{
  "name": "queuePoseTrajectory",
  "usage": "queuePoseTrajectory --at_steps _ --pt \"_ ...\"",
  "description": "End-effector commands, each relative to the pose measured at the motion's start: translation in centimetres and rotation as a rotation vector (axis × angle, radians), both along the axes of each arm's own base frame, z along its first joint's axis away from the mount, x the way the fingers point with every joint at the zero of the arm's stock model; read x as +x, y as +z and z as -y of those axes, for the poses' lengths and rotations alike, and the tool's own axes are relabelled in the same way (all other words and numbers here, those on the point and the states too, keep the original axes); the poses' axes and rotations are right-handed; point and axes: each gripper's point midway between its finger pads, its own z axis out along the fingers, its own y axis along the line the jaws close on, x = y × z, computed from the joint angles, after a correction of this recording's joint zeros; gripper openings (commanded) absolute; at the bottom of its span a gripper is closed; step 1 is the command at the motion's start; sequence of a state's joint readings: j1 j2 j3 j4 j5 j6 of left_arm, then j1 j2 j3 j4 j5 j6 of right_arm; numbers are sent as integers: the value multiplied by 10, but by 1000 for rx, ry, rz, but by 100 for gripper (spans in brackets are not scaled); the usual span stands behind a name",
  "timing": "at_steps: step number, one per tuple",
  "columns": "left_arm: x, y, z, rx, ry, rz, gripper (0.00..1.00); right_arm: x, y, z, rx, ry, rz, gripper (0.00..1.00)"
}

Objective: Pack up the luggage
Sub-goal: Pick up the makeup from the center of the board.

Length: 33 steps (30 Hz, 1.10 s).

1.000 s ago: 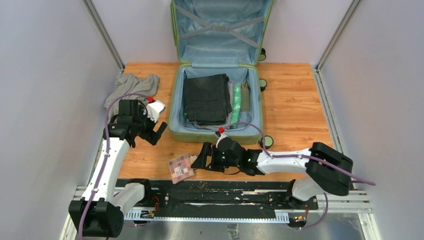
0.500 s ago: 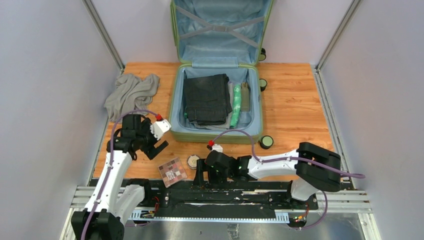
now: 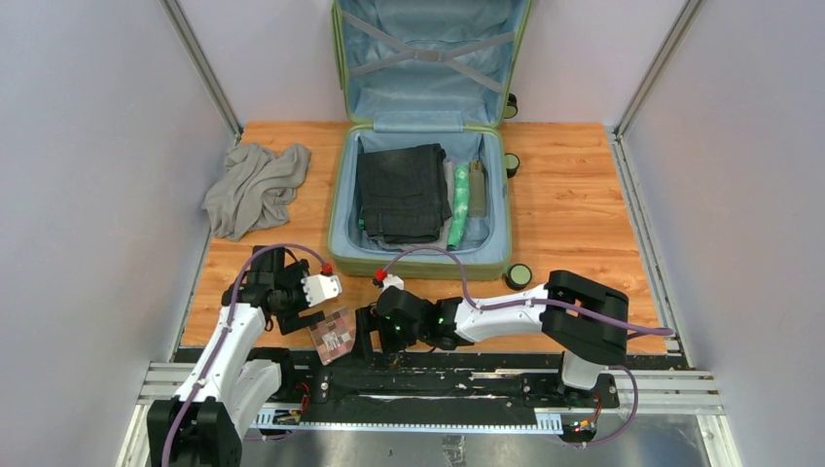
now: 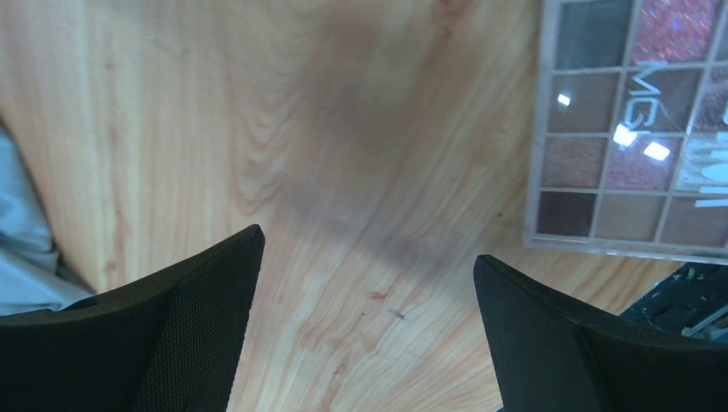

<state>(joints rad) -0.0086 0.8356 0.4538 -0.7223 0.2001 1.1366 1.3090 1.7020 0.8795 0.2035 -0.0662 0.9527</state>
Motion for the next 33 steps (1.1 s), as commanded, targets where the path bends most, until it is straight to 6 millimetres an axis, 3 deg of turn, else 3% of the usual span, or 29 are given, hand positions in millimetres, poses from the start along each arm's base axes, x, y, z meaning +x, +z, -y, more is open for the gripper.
queuePoseTrajectory --at_steps 1,9,17,23,29,33 --pt "-9 -20 5 22 -144 -20 96 -6 -8 6 -27 -9 -54 93" --pt "-23 -38 31 -105 -254 -102 94 -13 -35 41 5 -268 -353 92" --pt "-26 -34 48 -147 -351 -89 93 -12 -31 56 59 -406 -410 92" --pt "-36 -41 52 -101 -439 -86 92 -8 -32 46 88 -409 -428 92" --pt "-32 -15 63 -132 -479 23 92 -1 -26 37 116 -406 -390 91" --pt "-34 -9 43 -10 -502 -6 92 0 -27 34 114 -402 -385 91"
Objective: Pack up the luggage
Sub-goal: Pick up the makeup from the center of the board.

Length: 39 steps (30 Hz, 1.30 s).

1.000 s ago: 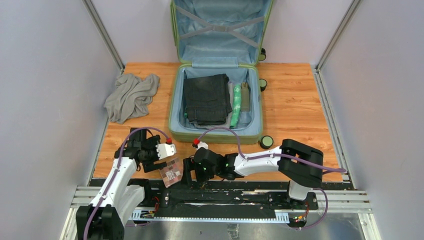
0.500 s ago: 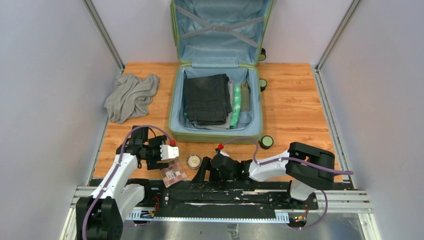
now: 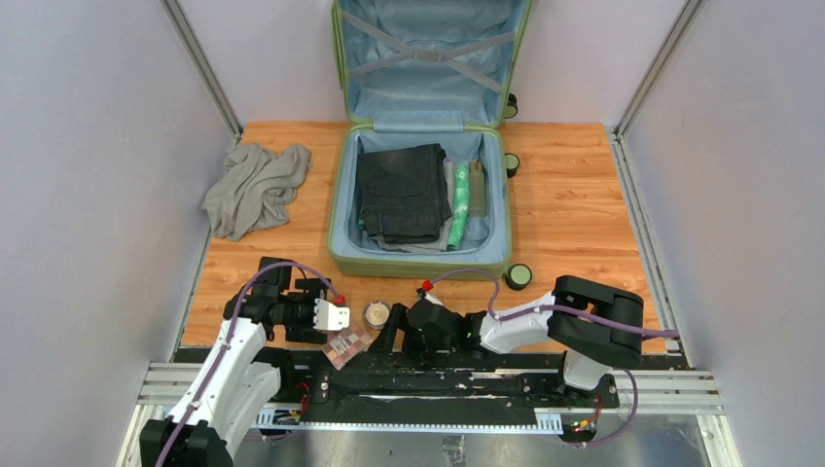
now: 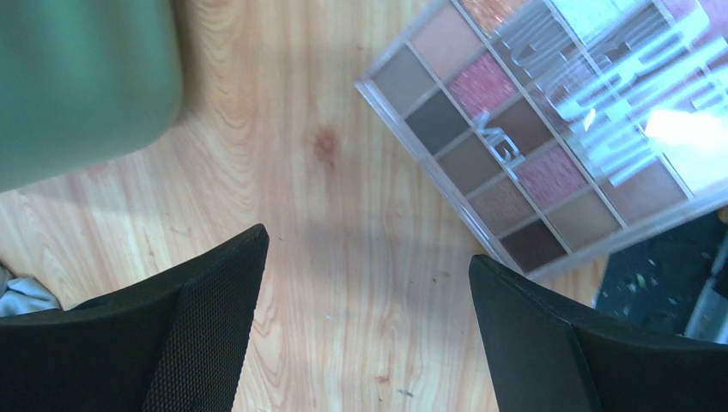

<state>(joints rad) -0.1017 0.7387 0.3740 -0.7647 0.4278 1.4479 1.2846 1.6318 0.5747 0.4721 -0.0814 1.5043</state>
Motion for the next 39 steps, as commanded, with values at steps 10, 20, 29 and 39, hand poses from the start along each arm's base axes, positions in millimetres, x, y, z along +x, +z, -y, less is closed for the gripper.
queuePoseTrajectory --at_steps 10,20,29,39 --pt "-23 -8 -1 79 -150 -126 91 15 -7 -13 6 -54 16 91" --pt "-28 -24 27 45 -221 -143 85 17 -6 -33 14 -89 1 88" --pt "-44 -41 19 98 -250 -168 82 20 -22 -62 39 -103 -50 87" --pt "-45 -41 20 100 -261 -157 79 38 -10 -84 137 -151 7 71"
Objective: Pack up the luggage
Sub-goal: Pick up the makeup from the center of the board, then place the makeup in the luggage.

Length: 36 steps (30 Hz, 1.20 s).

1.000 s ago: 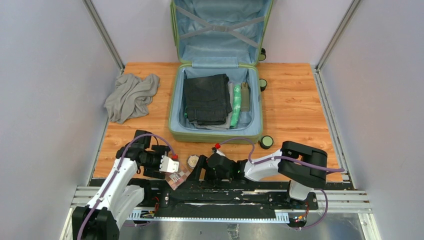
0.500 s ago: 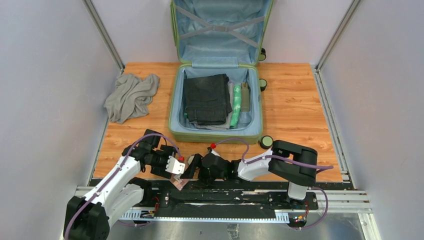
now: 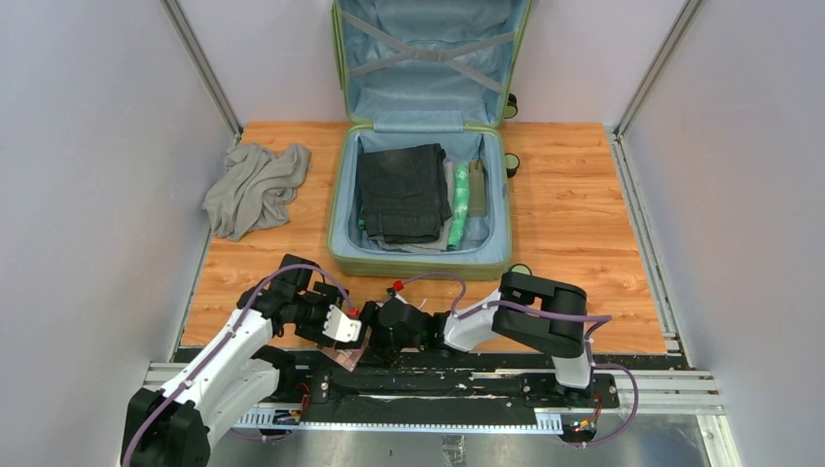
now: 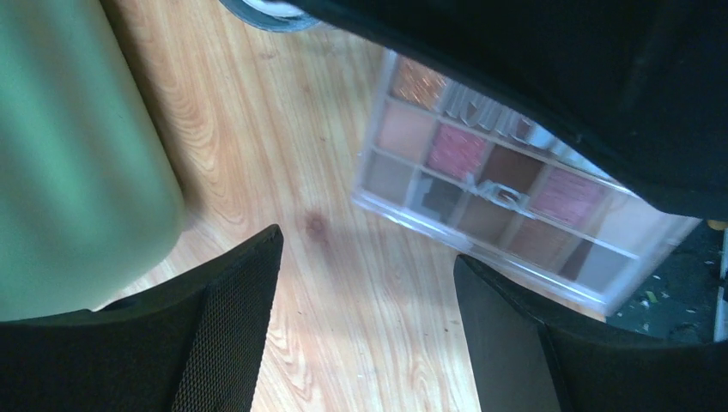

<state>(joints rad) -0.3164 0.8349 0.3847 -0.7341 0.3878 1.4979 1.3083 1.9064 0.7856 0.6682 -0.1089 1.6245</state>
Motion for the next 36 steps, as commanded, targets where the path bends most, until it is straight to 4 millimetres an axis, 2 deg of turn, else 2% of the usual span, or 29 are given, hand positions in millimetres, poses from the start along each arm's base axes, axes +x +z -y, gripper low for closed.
queuePoseTrajectory --at_steps 1,4,7,10,12,15,18,19,22,24,28,30,31,34,35,36 --pt "-35 -32 -11 54 -17 -127 79 34 -14 -5 3 -146 79 68" --pt "-36 -32 -10 52 -15 -125 79 41 5 -7 106 -165 122 60" --pt "-35 -31 -10 47 -8 -120 78 45 21 -7 147 -161 173 57" --pt "-34 -29 -9 40 3 -121 78 47 27 -6 144 -144 205 54" --pt "-32 -25 -7 28 22 -121 78 46 25 -6 122 -133 202 48" --pt "-26 -14 -3 -2 64 -117 78 43 21 -4 84 -115 194 30" --pt "-20 1 -2 -9 90 -103 78 41 19 1 35 -94 202 4" --pt "-18 5 -3 -7 102 -98 78 41 20 3 16 -85 208 0" --pt "-12 18 -8 13 151 -85 80 39 27 10 -17 -49 235 0" --pt "-3 32 -13 18 214 -59 81 31 36 13 -31 28 255 0" --pt "20 67 -20 -9 368 -10 85 18 73 18 -28 188 354 0" --pt "31 87 -20 -59 474 -4 96 8 90 25 -57 294 402 0" --pt "36 98 -20 -84 526 -2 99 4 99 30 -74 337 424 0" --pt "47 120 -18 -136 628 -10 100 3 130 55 -115 434 481 0" --pt "51 128 -16 -158 649 -7 100 9 140 68 -149 450 489 0" --pt "52 132 -14 -180 676 -21 100 25 149 83 -182 431 501 0"
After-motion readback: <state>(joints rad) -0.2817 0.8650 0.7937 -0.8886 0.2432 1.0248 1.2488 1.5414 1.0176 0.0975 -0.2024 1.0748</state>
